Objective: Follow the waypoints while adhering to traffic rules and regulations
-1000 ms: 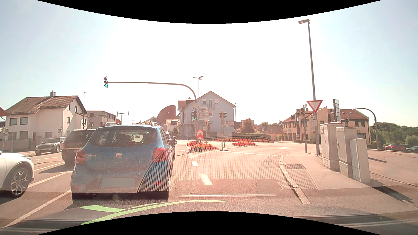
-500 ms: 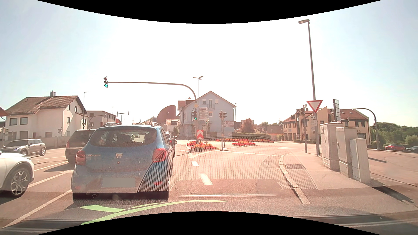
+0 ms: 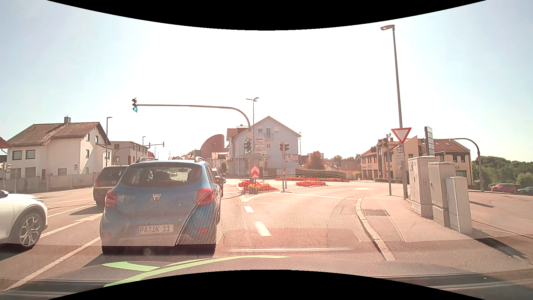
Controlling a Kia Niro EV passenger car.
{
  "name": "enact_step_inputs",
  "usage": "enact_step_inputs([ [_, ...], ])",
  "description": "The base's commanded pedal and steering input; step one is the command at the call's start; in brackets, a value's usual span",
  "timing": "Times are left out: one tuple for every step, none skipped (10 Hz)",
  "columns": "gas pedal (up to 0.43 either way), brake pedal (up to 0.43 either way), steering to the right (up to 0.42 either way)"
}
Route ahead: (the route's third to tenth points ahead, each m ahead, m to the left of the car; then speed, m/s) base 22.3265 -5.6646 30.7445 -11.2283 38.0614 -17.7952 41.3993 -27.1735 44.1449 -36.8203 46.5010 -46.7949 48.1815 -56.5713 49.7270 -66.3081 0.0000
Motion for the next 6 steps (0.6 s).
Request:
enact_step_inputs([
  [0.000,0.409,0.073],
  [0.000,0.220,0.073],
  [0.000,0.000,0.073],
  [0.000,0.000,0.073],
  [0.000,0.000,0.073],
  [0.000,0.000,0.073],
])
